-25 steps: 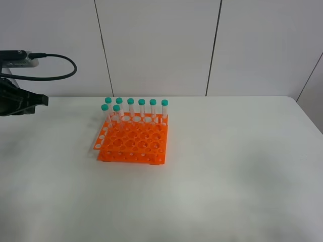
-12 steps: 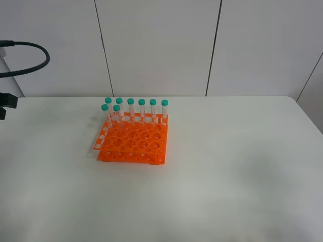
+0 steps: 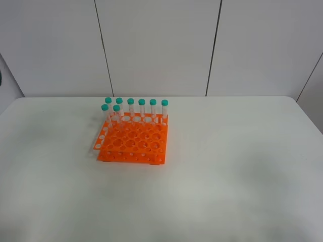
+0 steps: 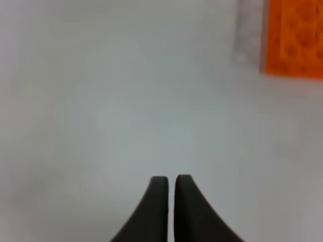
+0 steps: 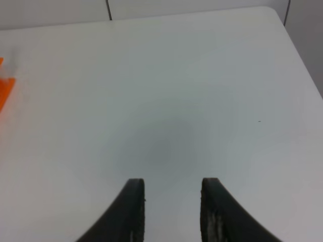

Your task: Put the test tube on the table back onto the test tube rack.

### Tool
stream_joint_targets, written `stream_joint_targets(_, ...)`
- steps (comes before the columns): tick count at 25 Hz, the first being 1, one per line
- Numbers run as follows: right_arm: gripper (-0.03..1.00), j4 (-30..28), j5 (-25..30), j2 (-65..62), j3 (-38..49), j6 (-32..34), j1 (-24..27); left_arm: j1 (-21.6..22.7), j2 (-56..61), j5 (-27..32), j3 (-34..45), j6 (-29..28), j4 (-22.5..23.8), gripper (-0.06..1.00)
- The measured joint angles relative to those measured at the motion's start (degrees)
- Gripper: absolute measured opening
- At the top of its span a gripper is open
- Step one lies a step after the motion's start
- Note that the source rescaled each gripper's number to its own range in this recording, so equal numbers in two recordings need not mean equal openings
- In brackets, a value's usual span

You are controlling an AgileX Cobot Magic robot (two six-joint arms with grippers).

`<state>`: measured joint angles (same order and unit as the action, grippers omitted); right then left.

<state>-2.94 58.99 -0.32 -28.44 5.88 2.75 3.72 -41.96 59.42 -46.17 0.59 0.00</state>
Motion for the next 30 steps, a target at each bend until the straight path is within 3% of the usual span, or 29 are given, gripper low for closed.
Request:
stream_joint_targets(4, 0.38, 0.0, 0.0, 0.0, 0.0, 0.0, 0.0, 0.0, 7.6, 2.99, 3.19, 0.0, -2.96, 0.0)
stream_joint_targets(11, 0.38, 0.0, 0.0, 0.0, 0.0, 0.0, 0.0, 0.0, 15.94, 9.85, 6.57, 0.0, -4.3, 0.0)
stream_joint_targets(30, 0.38, 0.0, 0.0, 0.0, 0.0, 0.0, 0.0, 0.0, 32.33, 10.49, 11.38, -0.02, -5.21, 0.0)
